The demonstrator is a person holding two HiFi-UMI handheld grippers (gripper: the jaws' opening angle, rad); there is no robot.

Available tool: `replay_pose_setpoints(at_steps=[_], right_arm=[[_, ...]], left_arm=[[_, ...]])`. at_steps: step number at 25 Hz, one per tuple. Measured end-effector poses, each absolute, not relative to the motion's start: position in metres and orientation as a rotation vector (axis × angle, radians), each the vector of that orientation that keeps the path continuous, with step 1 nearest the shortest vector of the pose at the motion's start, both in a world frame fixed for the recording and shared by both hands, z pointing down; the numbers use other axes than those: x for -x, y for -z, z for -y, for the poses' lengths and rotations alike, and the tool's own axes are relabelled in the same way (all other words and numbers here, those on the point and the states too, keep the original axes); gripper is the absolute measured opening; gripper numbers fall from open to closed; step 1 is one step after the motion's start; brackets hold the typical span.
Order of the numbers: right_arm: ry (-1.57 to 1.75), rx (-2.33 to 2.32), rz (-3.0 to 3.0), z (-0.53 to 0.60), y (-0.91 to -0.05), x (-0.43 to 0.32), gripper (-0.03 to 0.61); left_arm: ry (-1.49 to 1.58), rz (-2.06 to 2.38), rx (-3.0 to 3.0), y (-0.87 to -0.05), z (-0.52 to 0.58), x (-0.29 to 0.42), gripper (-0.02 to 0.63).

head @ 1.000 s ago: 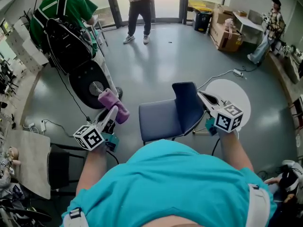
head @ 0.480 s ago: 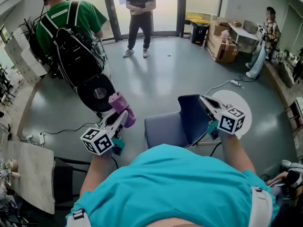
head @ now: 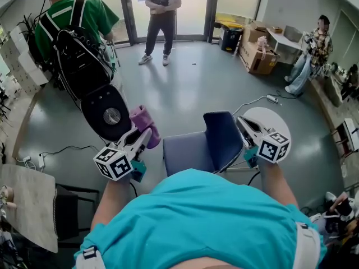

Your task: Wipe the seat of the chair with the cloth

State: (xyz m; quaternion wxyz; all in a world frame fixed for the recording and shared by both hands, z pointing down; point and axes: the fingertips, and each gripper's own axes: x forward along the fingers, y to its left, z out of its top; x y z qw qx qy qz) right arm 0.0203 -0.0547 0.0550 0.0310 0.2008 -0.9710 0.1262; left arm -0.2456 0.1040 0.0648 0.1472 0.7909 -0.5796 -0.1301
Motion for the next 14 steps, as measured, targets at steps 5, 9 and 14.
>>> replay_pose_setpoints(at_steps=[5, 9, 14], right_arm=[[-0.378, -0.600, 2.991, 0.057, -0.062, -0.016, -0.003], [-0.376, -0.594, 2.985, 0.055, -0.065, -0.015, -0.003], [-0.371, -0.595, 2.985, 0.055, -0.068, -0.018, -0.003]], left_arm=[[0.369, 1.669, -2.268, -0.072, -0.101, 0.248, 0.064], [0.364, 1.666, -2.270, -0.072, -0.101, 0.246, 0.064], [0.359, 1.660, -2.279, -0.074, -0.100, 0.243, 0.064]])
